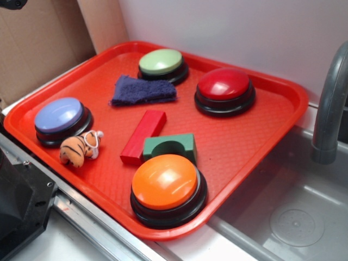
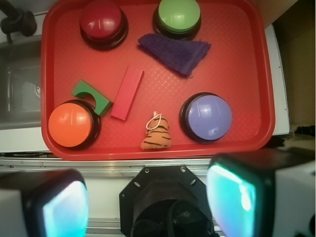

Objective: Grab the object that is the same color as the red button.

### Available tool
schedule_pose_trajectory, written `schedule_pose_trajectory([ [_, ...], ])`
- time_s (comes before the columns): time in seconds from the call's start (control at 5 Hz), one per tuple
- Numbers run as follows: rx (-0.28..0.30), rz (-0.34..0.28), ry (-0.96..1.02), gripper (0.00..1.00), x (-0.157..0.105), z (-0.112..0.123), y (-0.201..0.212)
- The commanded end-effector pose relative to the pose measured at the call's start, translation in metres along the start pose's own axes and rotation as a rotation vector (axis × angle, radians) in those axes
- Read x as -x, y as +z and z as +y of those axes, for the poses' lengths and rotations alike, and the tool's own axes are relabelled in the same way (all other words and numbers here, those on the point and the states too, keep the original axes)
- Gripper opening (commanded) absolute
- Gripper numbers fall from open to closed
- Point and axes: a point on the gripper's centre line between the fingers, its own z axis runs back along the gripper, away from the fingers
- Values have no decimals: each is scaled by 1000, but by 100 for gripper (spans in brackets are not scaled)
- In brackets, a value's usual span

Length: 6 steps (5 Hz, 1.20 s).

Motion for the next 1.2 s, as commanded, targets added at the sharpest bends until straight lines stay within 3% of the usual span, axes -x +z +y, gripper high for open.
schedule_pose_trajectory([
  [0.0, 0, 0, 0, 100, 0, 0, 0],
  [0.2, -4, 47, 157, 100, -16, 5, -13],
  [0.4, 27, 51, 274, 100, -26, 10, -28],
  [0.6, 15, 33, 488, 100, -38, 16, -54],
  [0.8, -6, -44, 658, 100, -51, 14, -83],
  [1.0, 15, -51, 667, 100, -62, 14, -104],
])
